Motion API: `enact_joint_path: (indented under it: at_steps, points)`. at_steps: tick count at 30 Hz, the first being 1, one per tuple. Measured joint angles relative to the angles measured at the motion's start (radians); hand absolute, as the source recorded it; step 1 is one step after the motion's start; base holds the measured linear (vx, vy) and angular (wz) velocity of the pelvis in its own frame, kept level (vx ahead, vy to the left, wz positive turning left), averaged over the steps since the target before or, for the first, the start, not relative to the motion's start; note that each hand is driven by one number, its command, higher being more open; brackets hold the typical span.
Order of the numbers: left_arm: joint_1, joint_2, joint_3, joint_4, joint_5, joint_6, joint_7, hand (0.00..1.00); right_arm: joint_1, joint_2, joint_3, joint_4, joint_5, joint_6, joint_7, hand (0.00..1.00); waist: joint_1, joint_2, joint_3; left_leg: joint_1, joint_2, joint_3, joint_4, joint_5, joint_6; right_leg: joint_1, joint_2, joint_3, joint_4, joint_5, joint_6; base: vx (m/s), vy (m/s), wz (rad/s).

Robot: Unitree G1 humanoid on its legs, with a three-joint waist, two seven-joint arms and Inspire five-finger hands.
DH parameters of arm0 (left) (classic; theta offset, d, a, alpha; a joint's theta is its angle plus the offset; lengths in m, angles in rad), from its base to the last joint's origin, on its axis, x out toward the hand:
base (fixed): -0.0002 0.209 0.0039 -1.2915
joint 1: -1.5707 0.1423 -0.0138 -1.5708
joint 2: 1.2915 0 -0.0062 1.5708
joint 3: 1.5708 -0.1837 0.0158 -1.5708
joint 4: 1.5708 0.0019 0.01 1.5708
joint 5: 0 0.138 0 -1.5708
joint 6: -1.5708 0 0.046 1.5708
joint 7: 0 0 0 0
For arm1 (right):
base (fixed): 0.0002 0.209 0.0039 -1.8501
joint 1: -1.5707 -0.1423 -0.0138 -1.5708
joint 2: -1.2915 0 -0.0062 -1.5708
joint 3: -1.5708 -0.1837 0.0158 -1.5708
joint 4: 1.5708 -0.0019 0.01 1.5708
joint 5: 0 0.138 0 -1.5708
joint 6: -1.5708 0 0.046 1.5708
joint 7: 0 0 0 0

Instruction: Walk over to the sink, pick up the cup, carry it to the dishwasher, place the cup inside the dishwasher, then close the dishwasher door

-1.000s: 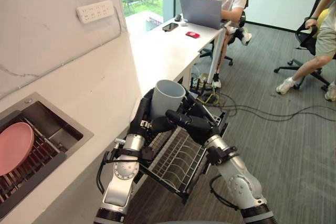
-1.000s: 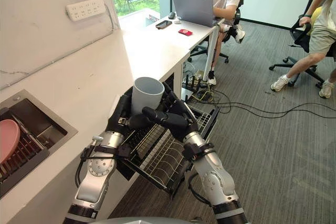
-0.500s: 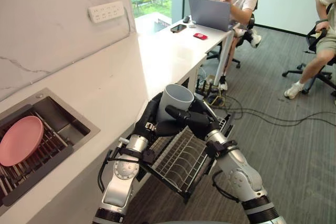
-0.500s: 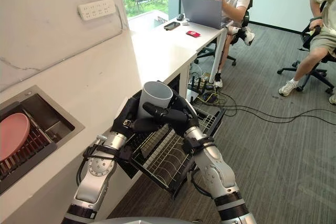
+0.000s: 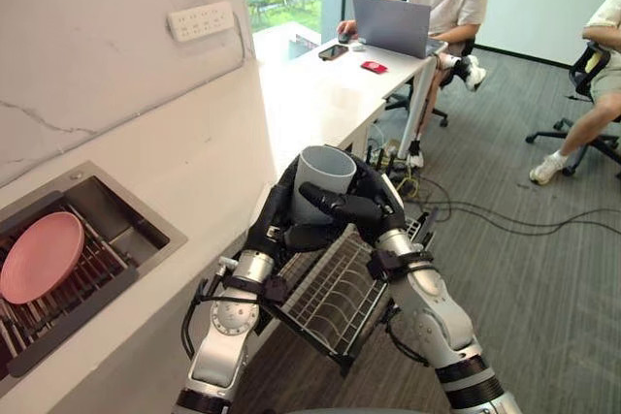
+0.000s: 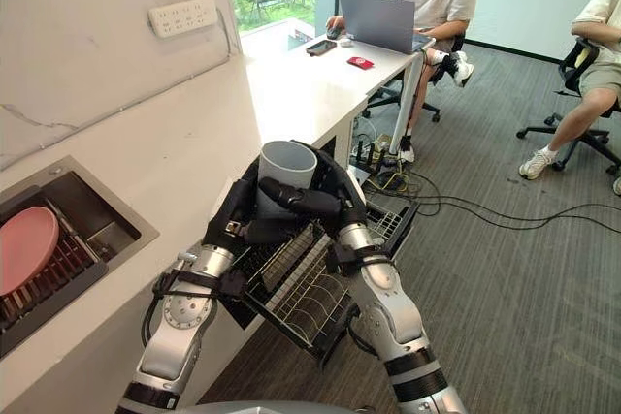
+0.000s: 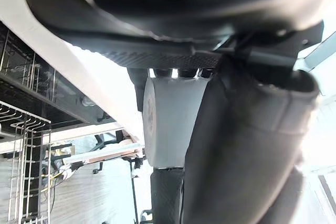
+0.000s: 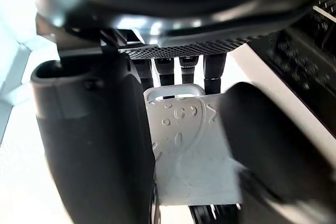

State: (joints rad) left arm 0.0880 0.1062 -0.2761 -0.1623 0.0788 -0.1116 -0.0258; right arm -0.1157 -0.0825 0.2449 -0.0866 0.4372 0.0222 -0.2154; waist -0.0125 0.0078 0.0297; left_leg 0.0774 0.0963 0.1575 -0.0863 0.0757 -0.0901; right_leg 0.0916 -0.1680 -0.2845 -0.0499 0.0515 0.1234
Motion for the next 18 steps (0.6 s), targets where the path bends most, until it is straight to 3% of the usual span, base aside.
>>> enact_joint_path:
  at_steps: [5, 9, 11, 12, 15, 18]
  points:
    - [0.053, -0.009, -0.046, -0.026, -0.008, 0.000, -0.001, 1.00, -0.002, 0.021, -0.135, 0.000, -0.037, -0.058, -0.152, 0.00, -0.002, 0.001, 0.000, 0.000, 0.000, 0.000, 0.000, 0.000, 0.000, 0.001, 0.000, 0.000, 0.000, 0.000, 0.000, 0.00, 0.000, 0.00]
    - [0.109, -0.009, -0.022, -0.080, -0.021, -0.003, -0.002, 1.00, 0.002, 0.019, -0.282, 0.000, -0.034, -0.087, -0.206, 0.00, -0.003, 0.005, 0.003, 0.000, 0.000, -0.003, 0.000, 0.000, 0.000, 0.003, 0.000, -0.003, -0.002, 0.000, 0.000, 0.00, 0.000, 0.01]
    - [0.132, -0.013, 0.019, -0.095, -0.152, 0.014, -0.072, 1.00, 0.019, 0.013, -0.351, -0.001, -0.028, -0.106, -0.211, 0.00, -0.005, 0.010, 0.007, 0.000, 0.000, -0.007, 0.000, 0.000, 0.000, 0.007, 0.001, -0.008, -0.003, 0.000, 0.000, 0.00, 0.000, 0.05]
    - [0.140, -0.013, 0.032, -0.105, -0.212, 0.041, -0.105, 1.00, 0.026, 0.012, -0.362, -0.001, -0.028, -0.107, -0.210, 0.00, -0.005, 0.012, 0.008, 0.000, 0.000, -0.008, 0.000, 0.000, 0.000, 0.007, 0.001, -0.009, -0.004, 0.000, 0.000, 0.00, 0.000, 0.06]
    - [0.189, -0.013, 0.042, -0.104, -0.443, 0.204, -0.233, 1.00, 0.061, 0.012, -0.394, 0.003, -0.027, -0.106, -0.198, 0.00, -0.003, 0.018, 0.011, -0.010, -0.001, -0.013, 0.000, 0.000, 0.000, 0.005, 0.000, -0.020, -0.007, -0.001, 0.001, 0.00, -0.001, 0.10]
    - [0.228, -0.013, 0.022, 0.049, -0.582, 0.385, -0.290, 1.00, 0.081, 0.010, -0.396, 0.041, -0.025, -0.098, -0.148, 0.00, -0.003, 0.019, 0.012, -0.022, -0.001, -0.025, 0.000, 0.000, 0.000, -0.001, 0.000, -0.030, -0.010, -0.001, 0.002, -0.01, -0.009, 0.08]
